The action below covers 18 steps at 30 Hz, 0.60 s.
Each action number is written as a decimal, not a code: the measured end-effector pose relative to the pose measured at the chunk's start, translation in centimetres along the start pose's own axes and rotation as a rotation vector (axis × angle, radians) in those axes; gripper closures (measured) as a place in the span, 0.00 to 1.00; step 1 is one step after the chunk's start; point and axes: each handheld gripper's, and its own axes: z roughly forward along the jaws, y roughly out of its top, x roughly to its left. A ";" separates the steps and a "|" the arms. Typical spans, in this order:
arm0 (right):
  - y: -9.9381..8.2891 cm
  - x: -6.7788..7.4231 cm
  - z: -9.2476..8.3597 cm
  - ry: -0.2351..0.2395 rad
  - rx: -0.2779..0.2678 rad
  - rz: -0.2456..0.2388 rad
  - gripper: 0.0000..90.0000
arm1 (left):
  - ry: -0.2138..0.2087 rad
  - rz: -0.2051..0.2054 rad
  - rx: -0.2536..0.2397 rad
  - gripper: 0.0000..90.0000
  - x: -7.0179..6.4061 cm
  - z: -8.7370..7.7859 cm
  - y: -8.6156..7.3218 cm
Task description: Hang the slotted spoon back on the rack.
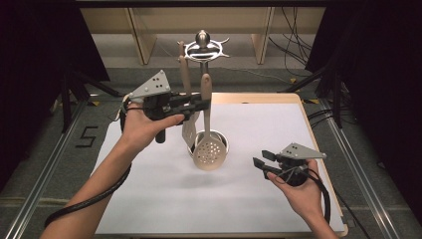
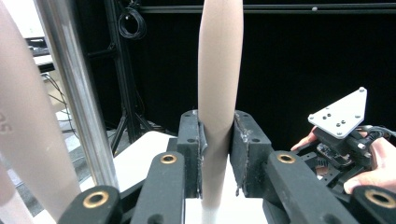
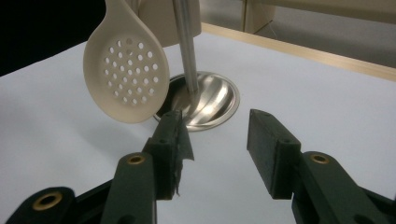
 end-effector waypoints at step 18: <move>0.1 -0.3 -0.2 -0.016 -0.041 -0.048 0.63 | -0.011 -0.001 -0.009 0.82 0.6 0.4 0.9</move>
